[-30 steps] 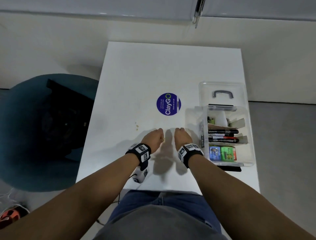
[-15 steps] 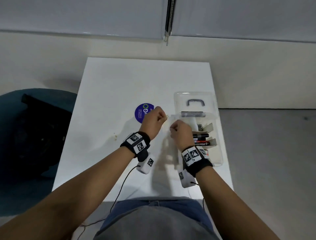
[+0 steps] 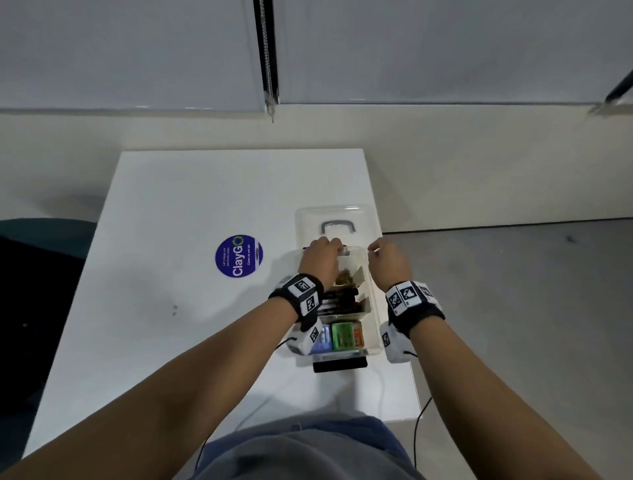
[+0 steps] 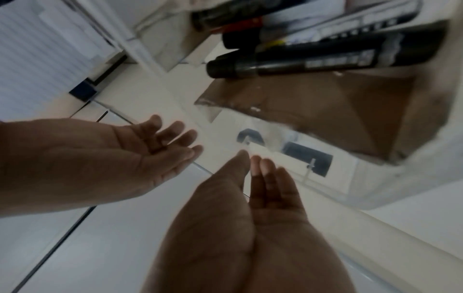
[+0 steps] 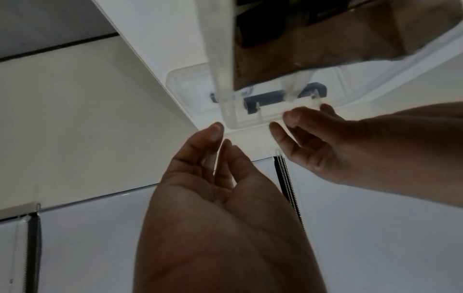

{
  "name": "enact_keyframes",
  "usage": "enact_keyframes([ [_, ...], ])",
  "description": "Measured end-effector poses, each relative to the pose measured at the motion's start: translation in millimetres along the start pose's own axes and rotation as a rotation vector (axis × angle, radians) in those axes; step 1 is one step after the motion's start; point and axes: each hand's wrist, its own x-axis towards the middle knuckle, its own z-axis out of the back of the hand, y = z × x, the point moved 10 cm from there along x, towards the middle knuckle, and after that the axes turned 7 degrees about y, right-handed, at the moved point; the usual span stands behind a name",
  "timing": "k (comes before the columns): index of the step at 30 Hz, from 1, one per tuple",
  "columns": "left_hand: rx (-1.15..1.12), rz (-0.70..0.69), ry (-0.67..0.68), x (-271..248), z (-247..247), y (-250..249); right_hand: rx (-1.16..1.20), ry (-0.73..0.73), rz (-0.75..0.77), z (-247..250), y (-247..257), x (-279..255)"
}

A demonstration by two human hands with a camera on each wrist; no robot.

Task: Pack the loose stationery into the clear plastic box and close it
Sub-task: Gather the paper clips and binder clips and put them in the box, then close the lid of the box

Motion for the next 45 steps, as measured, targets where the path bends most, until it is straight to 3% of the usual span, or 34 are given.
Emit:
enact_keyframes([
  [4, 0.238, 0.02, -0.074, 6.0, 7.7, 7.5, -0.023, 0.197, 0.016, -30.2, -18.5, 14.1],
  [9, 0.343, 0.039, 0.08, 10.2, 17.7, 38.2, 0.102, 0.254, 0.149, -43.5, -6.3, 27.6],
  [14, 0.303, 0.212, 0.121, -7.0, 44.8, 106.0, -0.173, 0.227, 0.165, -52.9, -9.4, 52.0],
  [19, 0.222, 0.481, 0.016, -44.3, 81.5, 176.3, -0.424, 0.301, 0.243, -78.6, 5.2, 69.4],
  [25, 0.176, 0.647, -0.012, -86.2, 96.6, 232.7, -0.642, 0.306, 0.292, -108.8, 3.8, 59.4],
  [29, 0.23, 0.694, -0.024, -99.5, 96.2, 241.2, -0.71, 0.3, 0.334, -122.8, 3.8, 39.2],
  [35, 0.196, 0.736, 0.015, -100.7, 91.5, 235.5, -0.634, 0.114, 0.397, -98.9, 36.5, 26.2],
  [45, 0.051, 0.813, 0.014, -128.4, 77.5, 231.6, -0.418, -0.275, 0.457, 0.2, 117.8, 9.9],
])
